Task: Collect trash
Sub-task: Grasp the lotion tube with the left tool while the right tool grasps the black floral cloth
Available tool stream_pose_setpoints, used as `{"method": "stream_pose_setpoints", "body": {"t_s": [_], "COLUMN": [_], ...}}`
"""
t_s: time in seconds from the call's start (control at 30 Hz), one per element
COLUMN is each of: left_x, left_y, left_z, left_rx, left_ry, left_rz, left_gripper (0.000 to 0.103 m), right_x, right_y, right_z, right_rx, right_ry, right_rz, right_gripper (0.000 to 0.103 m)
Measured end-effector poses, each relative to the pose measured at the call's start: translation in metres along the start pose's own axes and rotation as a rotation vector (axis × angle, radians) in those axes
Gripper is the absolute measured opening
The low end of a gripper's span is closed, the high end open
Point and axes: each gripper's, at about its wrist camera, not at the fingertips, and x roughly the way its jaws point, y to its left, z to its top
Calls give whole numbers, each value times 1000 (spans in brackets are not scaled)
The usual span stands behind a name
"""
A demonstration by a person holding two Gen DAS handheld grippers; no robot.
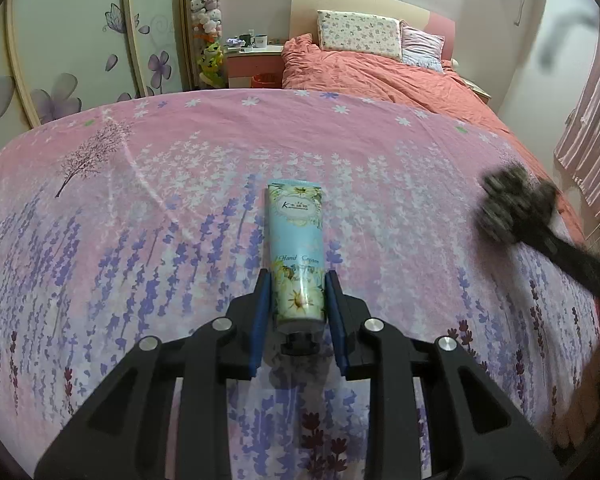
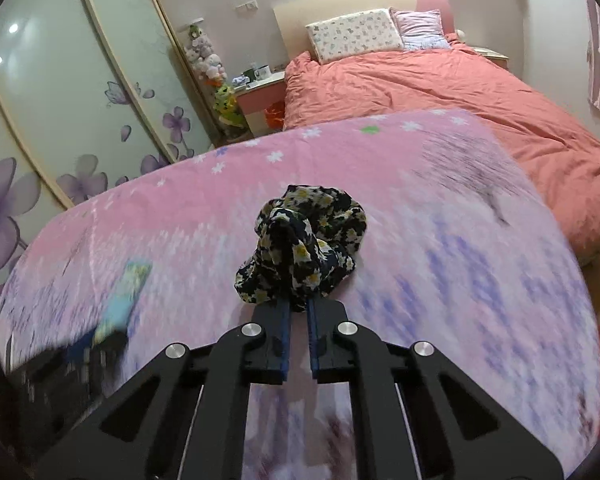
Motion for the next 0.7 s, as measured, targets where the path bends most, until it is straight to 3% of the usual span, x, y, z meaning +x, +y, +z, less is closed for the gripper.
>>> {"method": "stream_pose_setpoints", "body": {"t_s": [0.27,0.3,0.37,0.4,0.43,0.63,0.7], "left_x": [0,0,0,0,0,0,0], "left_y": [0,-1,0,0,-1,0,0], "left_z": [0,0,0,0,0,-1,-1], "left_rx": [0,0,0,0,0,1,1], "left_ry": [0,0,0,0,0,1,1], "left_rz": [1,1,1,1,0,3,2], "left_gripper": [28,28,28,28,28,28,28], "right_x": [-43,-46,-48,-50,-50,-31,-22], "right_y": [-24,-25,-24,-25,-24,-16,-14], "right_z": [-46,-48,-48,-47,-45,-31,-30], "right_rx": [-15,-20,-26,-27,-27,-20,-21], "right_ry": [42,42,31,13,-2,2,22], "right_rz": [-32,-32,-47,-62,-69,-87,-99], "right_gripper": [10,15,42,63,66,66,61]}}
